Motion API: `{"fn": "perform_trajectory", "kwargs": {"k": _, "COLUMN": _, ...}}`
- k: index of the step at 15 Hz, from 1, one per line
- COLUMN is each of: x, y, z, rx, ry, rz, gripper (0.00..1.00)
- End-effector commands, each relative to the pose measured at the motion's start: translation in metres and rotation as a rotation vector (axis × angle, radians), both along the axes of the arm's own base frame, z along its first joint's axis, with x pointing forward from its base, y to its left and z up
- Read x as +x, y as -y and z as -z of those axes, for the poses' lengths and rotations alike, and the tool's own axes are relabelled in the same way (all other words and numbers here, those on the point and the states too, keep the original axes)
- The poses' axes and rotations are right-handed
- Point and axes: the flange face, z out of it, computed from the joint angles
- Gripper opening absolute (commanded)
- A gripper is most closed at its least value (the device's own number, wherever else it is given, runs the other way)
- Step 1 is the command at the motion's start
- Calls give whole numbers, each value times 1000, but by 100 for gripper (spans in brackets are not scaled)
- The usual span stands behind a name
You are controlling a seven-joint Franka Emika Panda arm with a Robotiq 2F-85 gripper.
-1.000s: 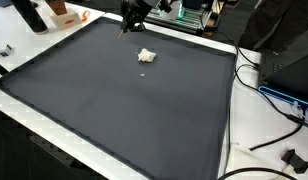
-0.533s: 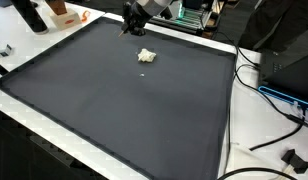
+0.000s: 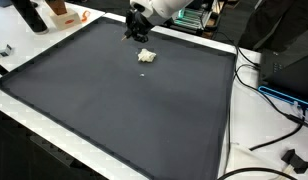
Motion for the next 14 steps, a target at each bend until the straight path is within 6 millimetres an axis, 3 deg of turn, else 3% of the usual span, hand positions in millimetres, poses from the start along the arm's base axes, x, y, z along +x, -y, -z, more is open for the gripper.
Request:
{"fn": "perform_trajectory", "kwargs": {"k": 1, "x": 4, "y": -5, "z": 10, "rx": -33, "ry": -22, "rz": -19, "gripper": 3}}
{"fn": "perform_trajectory", "kwargs": {"k": 14, "x": 7, "y": -16, "z": 24, "rx": -17, "ry": -72, "rz": -95, "gripper": 3}}
